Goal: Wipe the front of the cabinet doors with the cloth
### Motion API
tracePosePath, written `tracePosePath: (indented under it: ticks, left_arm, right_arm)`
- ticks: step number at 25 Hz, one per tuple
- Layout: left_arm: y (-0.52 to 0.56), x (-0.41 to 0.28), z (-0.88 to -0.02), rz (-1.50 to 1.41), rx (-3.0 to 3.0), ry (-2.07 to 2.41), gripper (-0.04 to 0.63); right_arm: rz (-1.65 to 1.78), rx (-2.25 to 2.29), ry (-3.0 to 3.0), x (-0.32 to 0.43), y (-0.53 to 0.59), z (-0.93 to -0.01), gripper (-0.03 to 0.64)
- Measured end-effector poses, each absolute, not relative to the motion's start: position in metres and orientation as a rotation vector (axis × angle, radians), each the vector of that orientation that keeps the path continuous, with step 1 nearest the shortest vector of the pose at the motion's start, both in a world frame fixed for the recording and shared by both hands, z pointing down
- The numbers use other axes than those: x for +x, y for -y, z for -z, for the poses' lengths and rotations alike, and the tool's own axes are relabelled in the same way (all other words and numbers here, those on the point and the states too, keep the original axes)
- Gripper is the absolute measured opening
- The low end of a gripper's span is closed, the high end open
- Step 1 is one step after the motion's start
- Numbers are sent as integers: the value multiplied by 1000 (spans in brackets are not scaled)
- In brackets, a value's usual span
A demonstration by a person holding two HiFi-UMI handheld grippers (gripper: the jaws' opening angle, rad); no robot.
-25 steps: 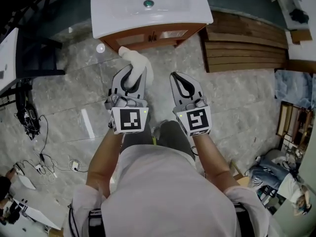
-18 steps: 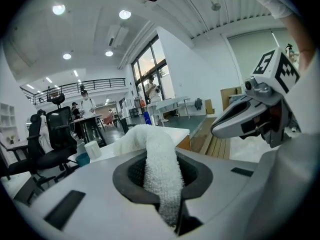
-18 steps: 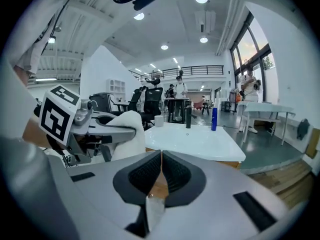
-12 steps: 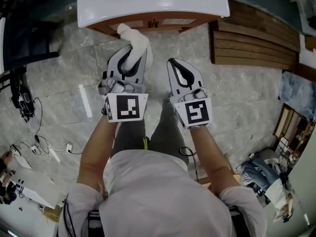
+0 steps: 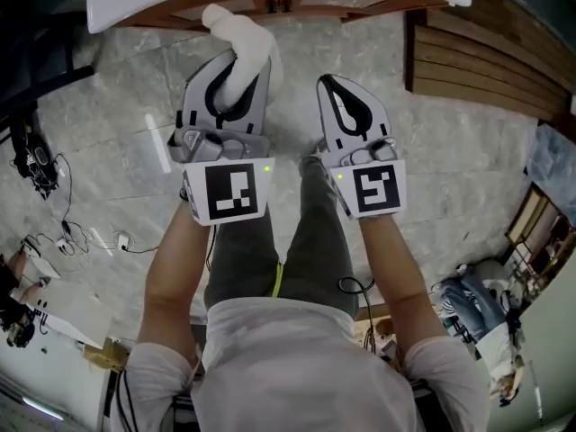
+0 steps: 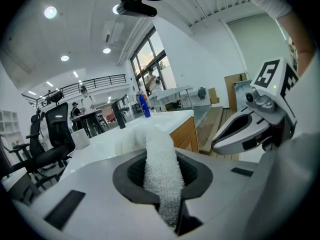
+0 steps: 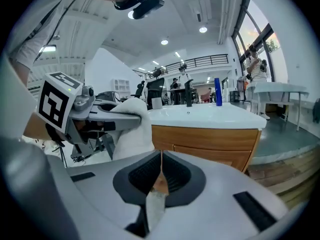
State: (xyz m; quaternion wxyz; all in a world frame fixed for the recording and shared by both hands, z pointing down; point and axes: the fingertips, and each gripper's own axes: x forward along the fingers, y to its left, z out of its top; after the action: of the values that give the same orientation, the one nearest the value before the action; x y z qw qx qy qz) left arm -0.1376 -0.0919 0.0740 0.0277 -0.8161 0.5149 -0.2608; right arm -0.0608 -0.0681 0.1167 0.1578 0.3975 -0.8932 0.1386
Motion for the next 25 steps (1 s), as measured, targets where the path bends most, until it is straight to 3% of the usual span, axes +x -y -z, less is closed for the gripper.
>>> tracePosePath:
  ticks: [10,25]
  left_arm:
    - [111,-127,-180,847,-2500,-1604,72]
    - [146,-122,-241,768,-2454,-1599,72]
  right_arm:
    - [-481,1118,2529,-46,64,-243,38]
    - [-459,1103,2571,-52,79,-334,38]
